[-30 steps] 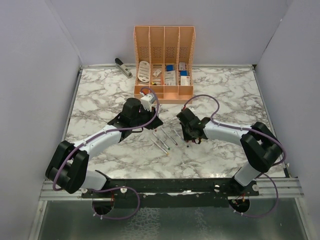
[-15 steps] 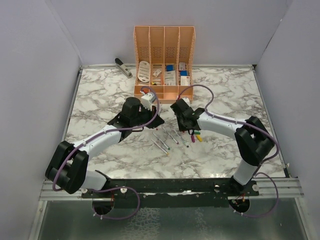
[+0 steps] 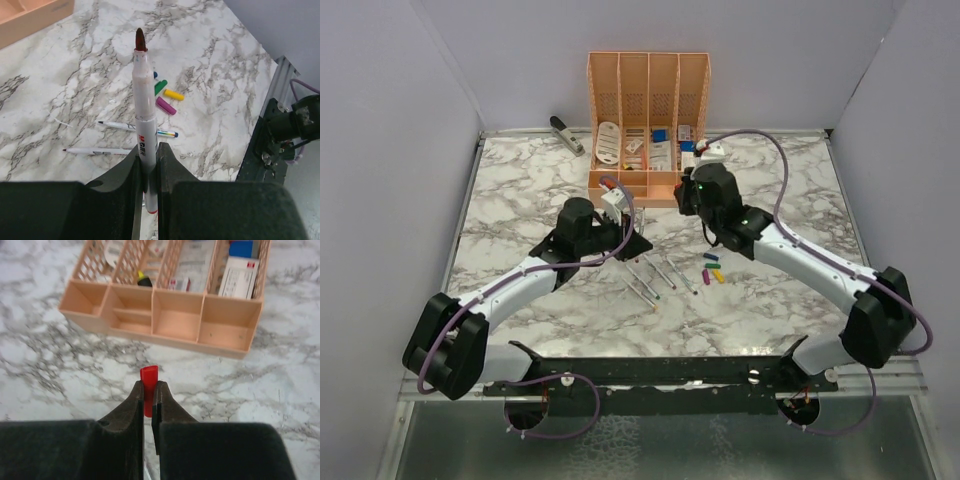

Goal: Insert the pens into the pen caps

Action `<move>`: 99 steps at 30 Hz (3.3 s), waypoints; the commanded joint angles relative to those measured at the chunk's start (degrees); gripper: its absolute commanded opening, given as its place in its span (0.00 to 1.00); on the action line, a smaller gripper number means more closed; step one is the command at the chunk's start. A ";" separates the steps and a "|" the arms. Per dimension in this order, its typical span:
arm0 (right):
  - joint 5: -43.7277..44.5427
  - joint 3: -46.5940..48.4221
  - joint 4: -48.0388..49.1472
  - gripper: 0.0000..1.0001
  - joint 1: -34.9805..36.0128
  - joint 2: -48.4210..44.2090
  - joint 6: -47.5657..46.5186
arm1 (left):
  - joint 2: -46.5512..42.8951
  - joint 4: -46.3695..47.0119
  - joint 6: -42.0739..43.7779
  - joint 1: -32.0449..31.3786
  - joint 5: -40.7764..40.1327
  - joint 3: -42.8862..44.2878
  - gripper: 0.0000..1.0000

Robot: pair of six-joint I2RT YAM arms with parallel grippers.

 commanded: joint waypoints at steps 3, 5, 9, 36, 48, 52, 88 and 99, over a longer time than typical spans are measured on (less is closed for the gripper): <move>-7.26 -5.61 18.48 0.01 -2.86 -10.41 -0.87 | -2.10 6.49 -0.82 -0.46 9.59 -0.05 0.00; -10.27 -6.71 21.24 0.01 -3.13 -12.43 -0.55 | -1.97 7.66 -1.53 -0.73 10.73 0.41 0.00; -16.18 -7.50 23.39 0.01 -3.22 -14.21 1.09 | -1.38 9.15 -2.74 -1.19 11.82 1.78 0.00; -36.06 -15.68 37.90 0.01 -3.22 -16.78 10.54 | -0.64 10.99 -4.09 -1.56 14.38 4.23 0.00; -35.40 -16.53 38.89 0.01 -3.22 -16.41 9.93 | -0.96 11.01 -4.03 -1.60 14.74 4.39 0.00; -35.15 -16.72 39.14 0.01 -3.22 -16.23 9.62 | -0.95 11.07 -4.04 -1.56 14.84 4.37 0.00; -35.88 -19.62 40.41 0.01 -3.23 -15.09 8.62 | -0.04 12.90 -4.73 -1.56 13.32 6.02 0.00; -37.09 -21.14 40.21 0.01 -3.16 -15.54 9.60 | 0.53 14.68 -5.84 -1.56 10.67 6.96 0.00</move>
